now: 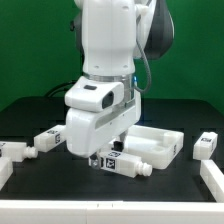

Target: Assemble desk

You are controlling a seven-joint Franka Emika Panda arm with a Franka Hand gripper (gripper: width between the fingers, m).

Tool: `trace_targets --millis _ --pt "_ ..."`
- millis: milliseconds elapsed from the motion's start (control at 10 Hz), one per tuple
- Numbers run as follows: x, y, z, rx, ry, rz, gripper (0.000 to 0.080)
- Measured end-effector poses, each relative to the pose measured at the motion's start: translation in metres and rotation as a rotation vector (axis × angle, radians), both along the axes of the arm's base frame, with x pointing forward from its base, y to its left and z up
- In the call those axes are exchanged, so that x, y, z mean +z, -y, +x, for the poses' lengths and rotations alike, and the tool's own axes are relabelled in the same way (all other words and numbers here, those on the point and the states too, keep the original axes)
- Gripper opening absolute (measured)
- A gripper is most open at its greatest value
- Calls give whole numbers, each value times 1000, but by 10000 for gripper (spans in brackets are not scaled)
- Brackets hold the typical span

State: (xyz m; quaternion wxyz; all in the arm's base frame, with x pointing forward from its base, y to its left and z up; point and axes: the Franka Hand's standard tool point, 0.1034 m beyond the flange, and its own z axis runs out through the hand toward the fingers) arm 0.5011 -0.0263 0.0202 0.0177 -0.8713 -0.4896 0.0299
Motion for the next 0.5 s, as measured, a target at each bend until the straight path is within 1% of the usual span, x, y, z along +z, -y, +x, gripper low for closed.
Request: trace_targets --millis 200,400,500 --pt "-5 -2 -2 3 -5 2 648" --pt "-8 3 -3 9 -6 4 648" --pt "-8 3 -4 10 -6 4 648"
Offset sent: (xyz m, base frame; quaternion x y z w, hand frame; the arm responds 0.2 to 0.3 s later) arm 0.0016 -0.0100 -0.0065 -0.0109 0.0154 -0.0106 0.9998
